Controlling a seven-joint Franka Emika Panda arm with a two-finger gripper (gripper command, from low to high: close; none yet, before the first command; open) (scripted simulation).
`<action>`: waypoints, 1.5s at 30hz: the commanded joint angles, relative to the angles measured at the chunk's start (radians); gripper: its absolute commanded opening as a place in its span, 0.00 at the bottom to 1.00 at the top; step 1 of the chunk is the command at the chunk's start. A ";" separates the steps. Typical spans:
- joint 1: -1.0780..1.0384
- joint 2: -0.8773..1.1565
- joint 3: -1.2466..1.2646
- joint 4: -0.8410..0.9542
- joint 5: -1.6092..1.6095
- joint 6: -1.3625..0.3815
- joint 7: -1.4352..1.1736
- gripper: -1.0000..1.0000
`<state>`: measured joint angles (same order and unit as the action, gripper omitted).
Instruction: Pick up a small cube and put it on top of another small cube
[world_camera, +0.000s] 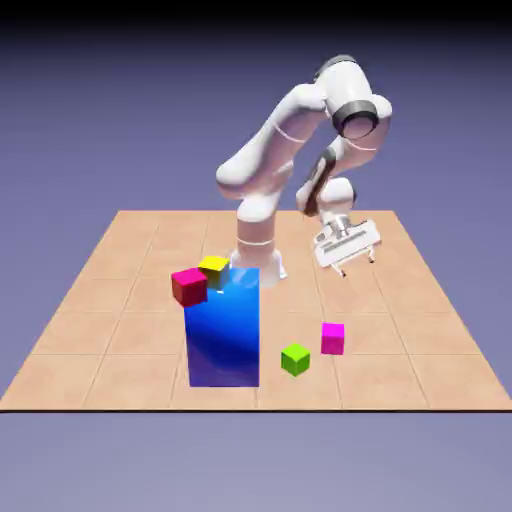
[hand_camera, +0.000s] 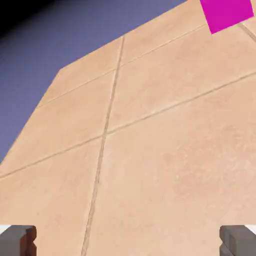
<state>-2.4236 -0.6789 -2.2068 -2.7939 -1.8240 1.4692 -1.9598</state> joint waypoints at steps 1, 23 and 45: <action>-0.036 -0.002 -0.033 0.000 -0.027 -0.023 -0.040 0.50; -0.280 -0.002 -0.257 0.008 -0.168 -0.214 -0.364 0.00; 0.412 0.146 0.330 0.068 0.788 -0.125 -0.163 0.00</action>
<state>-2.0117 -0.5325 -1.8768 -2.7262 -1.0374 1.3440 -2.1228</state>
